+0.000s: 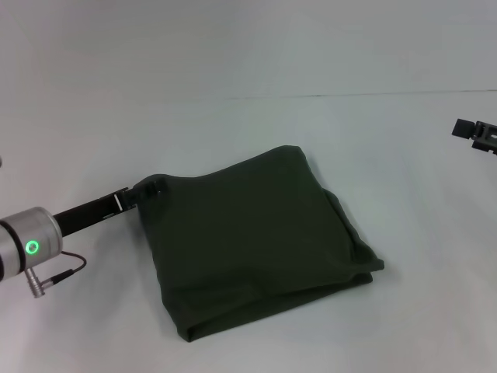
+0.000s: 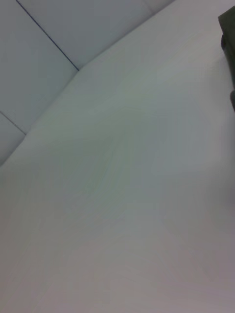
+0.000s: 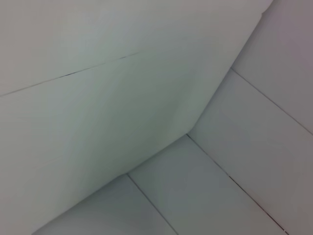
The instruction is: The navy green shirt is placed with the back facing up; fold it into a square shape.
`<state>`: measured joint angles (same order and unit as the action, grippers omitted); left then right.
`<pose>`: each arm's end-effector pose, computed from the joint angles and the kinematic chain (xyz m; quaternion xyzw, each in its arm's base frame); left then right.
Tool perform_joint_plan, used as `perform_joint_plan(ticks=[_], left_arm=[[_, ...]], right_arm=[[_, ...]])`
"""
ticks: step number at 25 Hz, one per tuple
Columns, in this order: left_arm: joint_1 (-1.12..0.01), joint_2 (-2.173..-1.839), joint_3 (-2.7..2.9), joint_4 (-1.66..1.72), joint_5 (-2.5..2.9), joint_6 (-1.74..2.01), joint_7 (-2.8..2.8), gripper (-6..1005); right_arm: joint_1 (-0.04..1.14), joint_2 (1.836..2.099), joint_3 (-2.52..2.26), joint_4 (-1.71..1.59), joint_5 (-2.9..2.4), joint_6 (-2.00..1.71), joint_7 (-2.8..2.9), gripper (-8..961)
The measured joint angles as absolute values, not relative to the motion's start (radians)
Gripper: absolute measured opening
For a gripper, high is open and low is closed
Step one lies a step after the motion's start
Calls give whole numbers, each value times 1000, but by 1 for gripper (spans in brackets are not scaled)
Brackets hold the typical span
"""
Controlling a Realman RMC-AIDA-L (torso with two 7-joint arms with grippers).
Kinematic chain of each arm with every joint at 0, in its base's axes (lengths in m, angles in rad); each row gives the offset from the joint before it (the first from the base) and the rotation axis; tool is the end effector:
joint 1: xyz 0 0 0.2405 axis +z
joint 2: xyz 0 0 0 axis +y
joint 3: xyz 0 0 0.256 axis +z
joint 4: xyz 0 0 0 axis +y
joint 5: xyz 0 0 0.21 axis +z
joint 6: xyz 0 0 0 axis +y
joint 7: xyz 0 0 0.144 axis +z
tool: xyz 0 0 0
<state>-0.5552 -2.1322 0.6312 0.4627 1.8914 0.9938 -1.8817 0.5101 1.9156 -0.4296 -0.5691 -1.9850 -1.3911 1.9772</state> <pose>-0.3079 0.3656 -0.0347 -0.7274 -0.5731 -0.2790 0.2542 0.3302 0.3576 0.0932 -0.7463 0.5316 0.3219 0.2384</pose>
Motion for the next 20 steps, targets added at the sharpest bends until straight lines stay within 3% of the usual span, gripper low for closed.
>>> perform_joint_plan(ticks=[14,20], left_arm=[[-576,-2139,655,462,1891,965,-1895,904],[-584,-2138,684,463,1891,964,-1903,769]], right_arm=[[506,1919,-430,-569,-1983,-1391,1977,921],[505,1919,-429,-569,-1983,-1391,1977,920]])
